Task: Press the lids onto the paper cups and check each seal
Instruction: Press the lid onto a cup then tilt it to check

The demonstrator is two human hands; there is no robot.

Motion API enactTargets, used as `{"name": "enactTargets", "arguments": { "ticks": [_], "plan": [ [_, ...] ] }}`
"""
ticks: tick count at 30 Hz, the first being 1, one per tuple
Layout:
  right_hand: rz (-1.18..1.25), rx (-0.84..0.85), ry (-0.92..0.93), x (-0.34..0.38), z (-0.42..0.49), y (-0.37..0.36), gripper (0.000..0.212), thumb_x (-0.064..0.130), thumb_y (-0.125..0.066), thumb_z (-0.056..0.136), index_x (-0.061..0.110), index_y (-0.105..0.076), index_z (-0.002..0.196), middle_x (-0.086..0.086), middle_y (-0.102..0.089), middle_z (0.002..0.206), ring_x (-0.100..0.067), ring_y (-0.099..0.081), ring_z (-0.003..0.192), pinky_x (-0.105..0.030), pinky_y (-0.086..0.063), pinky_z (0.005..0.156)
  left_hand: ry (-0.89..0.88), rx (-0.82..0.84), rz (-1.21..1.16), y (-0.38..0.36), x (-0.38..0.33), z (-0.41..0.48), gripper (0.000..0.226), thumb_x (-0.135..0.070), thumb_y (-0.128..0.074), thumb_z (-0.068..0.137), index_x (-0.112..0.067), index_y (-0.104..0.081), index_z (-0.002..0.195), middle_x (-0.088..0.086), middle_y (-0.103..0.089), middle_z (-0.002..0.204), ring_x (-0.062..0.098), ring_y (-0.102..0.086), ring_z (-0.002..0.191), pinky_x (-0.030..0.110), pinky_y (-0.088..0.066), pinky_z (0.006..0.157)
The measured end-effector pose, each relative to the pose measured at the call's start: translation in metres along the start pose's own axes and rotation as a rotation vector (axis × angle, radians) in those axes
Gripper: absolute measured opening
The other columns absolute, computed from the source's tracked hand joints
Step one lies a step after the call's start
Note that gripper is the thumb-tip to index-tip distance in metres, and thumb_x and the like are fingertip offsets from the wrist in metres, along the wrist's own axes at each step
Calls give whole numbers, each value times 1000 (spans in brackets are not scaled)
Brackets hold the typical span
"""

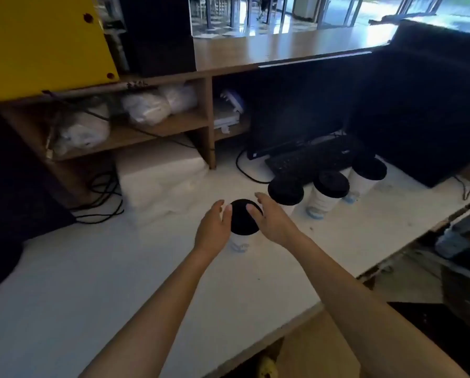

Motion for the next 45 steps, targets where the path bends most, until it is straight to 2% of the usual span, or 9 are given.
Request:
{"name": "enactTargets", "arguments": {
  "ticks": [4,8,11,19,23,28,32,38,45],
  "plan": [
    [36,41,74,2,27,-13,36,27,-36,100,5,-51,125,-16,-58,124,-28,-52,116,-27,-36,93,81,-137,-105,-26,-10,8,41,-32,-30,101,-11,-47,131,13,-55,131,24,-53,115,24,-36,84],
    [267,15,33,-16,42,-24,29,20,-37,100,5,-59,112,-11,-64,111,-17,-55,94,-11,-35,69,119,-302,-237,-40,2,6,35,-21,-32,101,-11,-46,131,9,-52,131,18,-49,117,23,-37,96],
    [414,-16,52,-24,44,-30,26,16,-40,99,7,-62,110,-6,-64,107,-8,-54,87,2,-36,68,85,-325,-226,-42,7,9,33,-18,-33,100,-13,-48,129,7,-53,129,17,-51,115,25,-39,97],
    [507,-15,88,-27,44,-35,25,18,-38,99,13,-62,106,3,-62,96,-4,-57,85,-11,-43,72,32,-350,-195,-42,6,8,31,-18,-33,100,-12,-48,128,5,-54,123,12,-51,108,19,-39,90],
    [526,-29,32,-27,43,-33,27,20,-37,99,14,-62,106,1,-63,97,-2,-56,82,-7,-42,68,30,-300,-279,-40,3,7,31,-22,-30,101,-15,-48,126,4,-55,121,17,-53,109,30,-45,95],
    [524,42,-39,-29,31,-35,32,21,-29,102,16,-54,122,3,-56,111,-10,-52,101,-15,-39,79,145,-225,-374,-31,14,19,35,-32,-23,102,-27,-52,121,-1,-55,117,15,-53,106,23,-44,87],
    [586,54,-122,-36,8,-39,25,22,-35,100,16,-44,123,2,-50,112,-9,-50,98,0,-39,63,29,-132,-225,-11,11,34,30,-25,-32,101,-24,-60,110,-5,-57,111,13,-53,108,21,-40,90],
    [718,25,-221,-30,-26,-60,18,20,-53,93,15,-40,105,-6,-50,111,-10,-54,94,-3,-42,55,-110,-81,107,8,7,55,28,-26,-44,98,-9,-65,106,7,-66,107,21,-60,98,27,-44,86],
    [406,-1,-61,-12,10,-40,35,35,-40,98,10,-53,119,-5,-60,114,-19,-56,106,-26,-42,86,53,-341,-51,17,23,24,38,-33,-34,100,-13,-60,119,4,-65,116,20,-60,106,25,-41,87]
  ]
}}
Point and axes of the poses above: each hand's wrist, its own z-axis towards the middle knuckle, its own y-axis out of the back of the hand, x = y × z, the point moved 6 cm from there along z, towards the middle knuckle
